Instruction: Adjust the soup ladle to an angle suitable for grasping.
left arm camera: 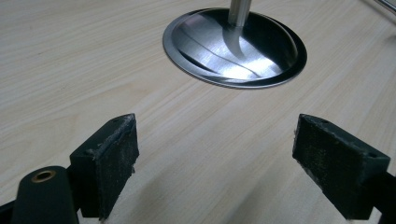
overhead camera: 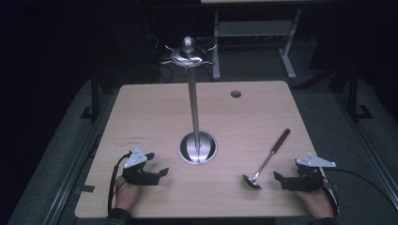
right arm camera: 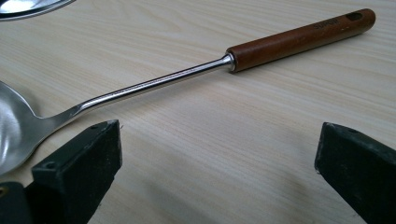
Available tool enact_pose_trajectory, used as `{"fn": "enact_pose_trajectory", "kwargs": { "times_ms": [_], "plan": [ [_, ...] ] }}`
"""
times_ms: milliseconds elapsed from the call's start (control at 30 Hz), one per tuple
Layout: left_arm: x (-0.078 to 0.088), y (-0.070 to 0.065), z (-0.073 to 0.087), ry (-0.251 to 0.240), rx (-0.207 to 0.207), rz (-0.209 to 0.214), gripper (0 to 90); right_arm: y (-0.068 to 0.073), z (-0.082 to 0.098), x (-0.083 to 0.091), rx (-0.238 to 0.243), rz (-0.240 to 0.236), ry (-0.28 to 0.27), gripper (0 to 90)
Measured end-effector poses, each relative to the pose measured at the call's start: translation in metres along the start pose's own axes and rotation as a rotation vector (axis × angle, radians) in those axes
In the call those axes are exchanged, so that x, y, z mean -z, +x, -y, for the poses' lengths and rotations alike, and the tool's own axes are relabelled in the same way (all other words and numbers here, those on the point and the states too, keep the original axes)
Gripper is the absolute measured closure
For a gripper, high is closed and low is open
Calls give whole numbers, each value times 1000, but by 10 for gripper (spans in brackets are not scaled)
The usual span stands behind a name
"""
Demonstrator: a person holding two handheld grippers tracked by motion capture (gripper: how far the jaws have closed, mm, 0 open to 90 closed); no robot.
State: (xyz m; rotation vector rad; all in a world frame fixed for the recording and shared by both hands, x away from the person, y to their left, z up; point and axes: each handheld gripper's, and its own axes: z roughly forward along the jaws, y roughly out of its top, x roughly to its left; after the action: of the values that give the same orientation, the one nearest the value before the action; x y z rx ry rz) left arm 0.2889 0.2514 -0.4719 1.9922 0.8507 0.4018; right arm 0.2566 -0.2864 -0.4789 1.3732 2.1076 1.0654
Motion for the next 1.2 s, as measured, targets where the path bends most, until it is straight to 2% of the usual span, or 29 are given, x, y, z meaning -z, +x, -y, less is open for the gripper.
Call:
{"fn": "enact_pose_trajectory", "kwargs": {
  "times_ms": [133,200,300,367,433,500,533,700,767,800,833,867,900,933,1067,1200],
  "plan": [
    [0,1,0,5,2,-2,142,-1,-1,2,-10,6,-3,8],
    [-1,1,-1,9,-2,-7,142,0,-2,4,-10,2,-11,57],
    [-1,1,-1,10,14,-10,142,-1,-4,5,-7,12,-22,118],
    [-1,1,-1,10,6,-12,142,-1,-4,5,-7,14,-29,136],
    [-1,0,0,8,-10,-15,142,-2,-7,6,-14,18,-26,194],
    [-1,-1,0,9,-3,-12,142,-2,-8,6,-13,25,-32,227],
    [-1,-1,0,9,-7,-15,142,-2,-10,7,-13,33,-31,296],
    [0,0,0,4,-14,-16,142,-5,-15,4,-36,50,-15,448],
    [0,-1,0,4,1,-15,142,-6,-16,3,-41,50,-13,466],
    [0,-1,0,5,1,-14,142,-9,-18,1,-44,58,-10,530],
    [-1,-1,0,1,9,-16,142,-10,-19,-1,-50,61,-9,554],
    [-1,-1,0,1,9,-16,142,-12,-20,-2,-50,64,-4,590],
    [-1,0,0,2,-1,-17,142,-12,-20,-2,-50,64,-4,590],
    [-1,0,0,2,-1,-16,142,-14,-21,-3,-47,67,-6,651],
    [-1,0,0,3,-4,-18,142,-16,-26,-5,-28,74,-1,764],
    [-1,0,-1,6,-8,-17,142,-19,-29,-7,-40,69,-3,850]
  ]
}}
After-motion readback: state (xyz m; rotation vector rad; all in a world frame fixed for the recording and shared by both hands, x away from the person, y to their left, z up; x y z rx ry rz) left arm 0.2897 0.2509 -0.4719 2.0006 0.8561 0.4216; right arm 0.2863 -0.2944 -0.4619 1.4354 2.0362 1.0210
